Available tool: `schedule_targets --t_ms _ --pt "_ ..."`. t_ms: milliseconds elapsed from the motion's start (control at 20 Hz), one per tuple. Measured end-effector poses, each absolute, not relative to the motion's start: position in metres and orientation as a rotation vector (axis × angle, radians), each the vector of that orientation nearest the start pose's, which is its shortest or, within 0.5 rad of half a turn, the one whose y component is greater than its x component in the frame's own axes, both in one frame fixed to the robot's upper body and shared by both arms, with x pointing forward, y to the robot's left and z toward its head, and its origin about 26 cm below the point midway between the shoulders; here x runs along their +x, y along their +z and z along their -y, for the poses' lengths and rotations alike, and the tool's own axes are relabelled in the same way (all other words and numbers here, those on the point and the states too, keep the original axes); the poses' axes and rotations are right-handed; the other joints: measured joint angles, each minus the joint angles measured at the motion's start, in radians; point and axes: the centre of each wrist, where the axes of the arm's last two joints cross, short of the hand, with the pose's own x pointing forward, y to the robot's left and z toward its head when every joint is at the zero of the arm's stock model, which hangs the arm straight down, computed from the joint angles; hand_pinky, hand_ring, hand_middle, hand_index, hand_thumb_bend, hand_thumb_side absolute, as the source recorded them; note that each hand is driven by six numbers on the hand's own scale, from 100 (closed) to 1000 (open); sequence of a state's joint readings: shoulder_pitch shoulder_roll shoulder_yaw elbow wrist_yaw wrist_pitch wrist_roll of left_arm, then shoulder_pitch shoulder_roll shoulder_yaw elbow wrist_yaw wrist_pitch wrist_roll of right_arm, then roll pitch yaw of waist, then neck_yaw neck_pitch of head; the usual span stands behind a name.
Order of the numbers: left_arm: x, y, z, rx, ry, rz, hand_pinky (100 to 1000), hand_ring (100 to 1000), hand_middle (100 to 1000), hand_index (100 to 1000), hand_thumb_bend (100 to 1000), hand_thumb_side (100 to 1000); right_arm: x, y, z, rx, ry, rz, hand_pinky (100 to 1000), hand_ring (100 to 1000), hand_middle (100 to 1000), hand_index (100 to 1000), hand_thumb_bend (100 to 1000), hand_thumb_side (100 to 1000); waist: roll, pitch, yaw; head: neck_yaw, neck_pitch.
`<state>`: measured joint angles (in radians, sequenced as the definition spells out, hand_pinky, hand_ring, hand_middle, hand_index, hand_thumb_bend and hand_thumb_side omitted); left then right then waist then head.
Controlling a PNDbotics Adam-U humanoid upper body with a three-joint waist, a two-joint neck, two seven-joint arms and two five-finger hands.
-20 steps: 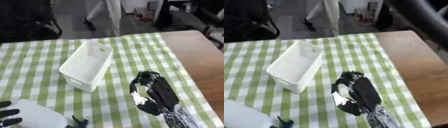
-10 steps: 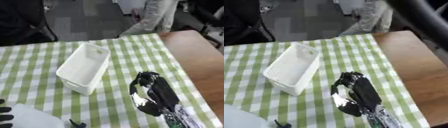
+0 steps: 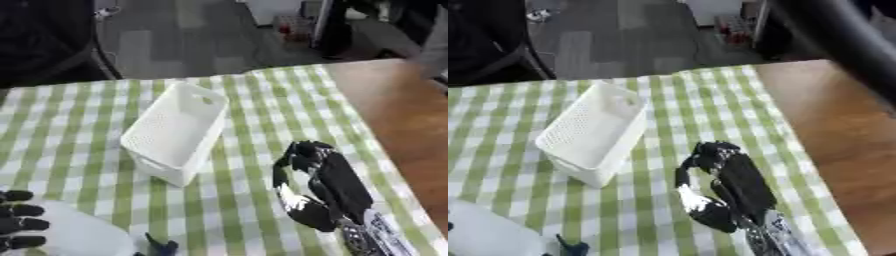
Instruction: Pick up objects on the table and place them in the box.
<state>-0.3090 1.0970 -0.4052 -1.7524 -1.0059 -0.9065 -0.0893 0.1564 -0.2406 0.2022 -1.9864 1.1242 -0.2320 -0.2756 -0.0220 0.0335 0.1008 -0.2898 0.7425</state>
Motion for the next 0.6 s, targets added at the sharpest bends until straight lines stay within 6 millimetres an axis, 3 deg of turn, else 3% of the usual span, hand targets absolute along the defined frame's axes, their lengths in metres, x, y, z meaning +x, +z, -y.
schedule_targets --t_ms 150,350,600 --pt "0.311 0.179 -0.349 -0.551 2.694 -1.449 952 924 854 946 249 1000 0.228 0.065 0.238 -1.05 1.021 2.045 509 390 455 557 100 1000 0.001 0.005 -0.005 -0.006 -0.006" --pt "0.314 0.179 -0.347 -0.549 2.703 -1.44 951 923 850 947 247 1000 0.23 0.067 0.24 -1.041 1.027 2.053 509 390 455 557 100 1000 0.002 0.006 -0.011 -0.045 -0.029" --pt "0.324 0.181 -0.344 -0.568 2.719 -1.422 951 923 850 950 250 1000 0.232 0.069 0.241 -1.03 1.028 2.07 509 390 455 557 100 1000 0.006 0.006 -0.018 -0.046 -0.035"
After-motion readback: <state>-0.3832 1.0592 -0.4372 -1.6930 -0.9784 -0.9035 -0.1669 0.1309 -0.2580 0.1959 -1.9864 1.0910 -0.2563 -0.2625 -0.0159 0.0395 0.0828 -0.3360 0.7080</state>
